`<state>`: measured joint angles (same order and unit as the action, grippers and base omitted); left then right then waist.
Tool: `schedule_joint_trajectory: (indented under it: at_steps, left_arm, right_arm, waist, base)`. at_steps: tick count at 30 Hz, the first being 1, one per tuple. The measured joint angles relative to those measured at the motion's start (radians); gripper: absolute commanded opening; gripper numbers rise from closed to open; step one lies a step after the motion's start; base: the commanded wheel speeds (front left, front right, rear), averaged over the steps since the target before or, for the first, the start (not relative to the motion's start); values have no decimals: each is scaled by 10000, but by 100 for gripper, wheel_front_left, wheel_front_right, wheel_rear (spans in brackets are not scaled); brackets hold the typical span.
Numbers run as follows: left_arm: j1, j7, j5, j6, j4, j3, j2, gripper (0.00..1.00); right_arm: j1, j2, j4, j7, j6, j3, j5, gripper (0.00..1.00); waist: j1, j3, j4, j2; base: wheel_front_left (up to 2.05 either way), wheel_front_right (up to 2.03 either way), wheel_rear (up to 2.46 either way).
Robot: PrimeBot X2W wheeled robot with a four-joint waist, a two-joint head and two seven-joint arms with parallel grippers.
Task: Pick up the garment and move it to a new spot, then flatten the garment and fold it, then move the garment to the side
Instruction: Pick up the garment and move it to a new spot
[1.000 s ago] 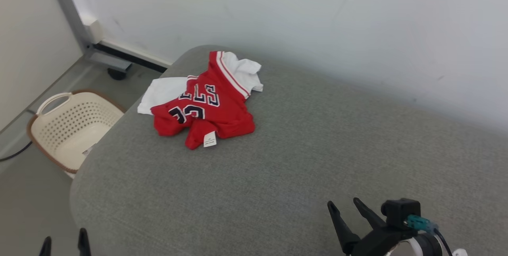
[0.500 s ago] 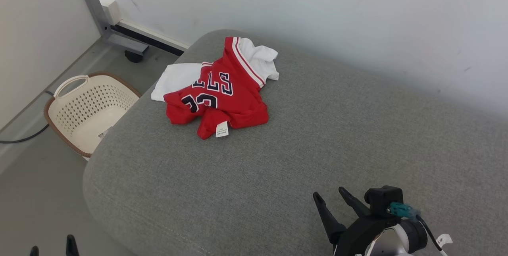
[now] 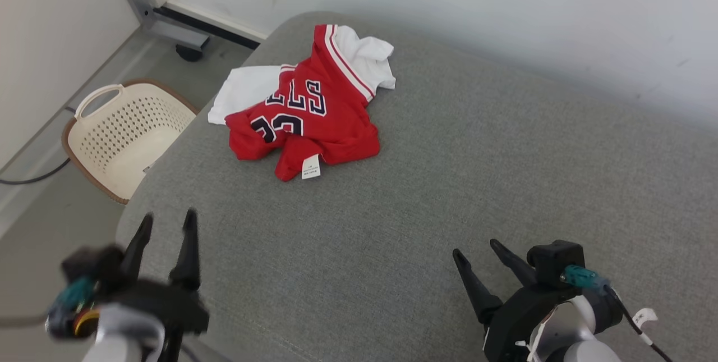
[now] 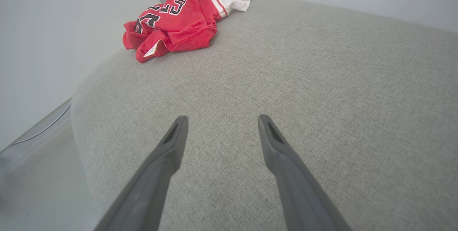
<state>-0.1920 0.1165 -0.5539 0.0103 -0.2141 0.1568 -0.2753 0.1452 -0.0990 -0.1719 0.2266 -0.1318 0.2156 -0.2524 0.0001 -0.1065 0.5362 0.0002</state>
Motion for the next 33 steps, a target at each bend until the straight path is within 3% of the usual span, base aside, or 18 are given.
schedule_joint_trajectory:
  at_steps: [6, 14, 21, 25, 31, 32, 33]
  left_arm:
    - [-3323, -1394, -81, -646, -2821, 838, 589, 100]
    - [-6038, -2280, -546, -823, -5450, 497, 370, 100]
    - [-7246, -2796, -548, -895, -6964, 493, -173, 100]
    - [-7632, -2778, -412, -569, -7519, 512, -337, 100]
    - [-7778, -3039, -449, 334, -8495, 332, -545, 100]
    - [-7809, -3045, -470, 439, -8592, 291, -564, 97]
    - [-7853, -3099, -477, 445, -8682, 290, -564, 36]
  right_arm:
    - [-259, -240, 1174, 589, 0, -96, 301, 100]
    - [-226, -740, 2959, 1509, 0, -61, 625, 100]
    - [-526, -878, 3835, 1758, 0, -355, 717, 100]
    - [-582, -849, 4126, 1776, 0, -372, 757, 100]
    - [-612, -802, 4157, 1697, 0, -311, 719, 100]
    - [-611, -788, 4161, 1691, 0, -307, 709, 100]
    - [-609, -779, 4157, 1682, 0, -301, 708, 100]
  waist:
    - [1, -573, -106, 1]
    - [0, -1308, -1092, 1]
    - [1, -2189, -2244, 0]
    - [1, -2675, -2795, 0]
    - [0, -3176, -3490, 0]
    - [-1, -3227, -3584, 0]
    - [-1, -3271, -3664, 0]
  base:
    - [0, 0, 0]
    - [0, 0, 0]
    - [0, 0, 0]
    - [0, 0, 0]
    - [0, 0, 0]
    - [0, 0, 0]
    - [0, 0, 0]
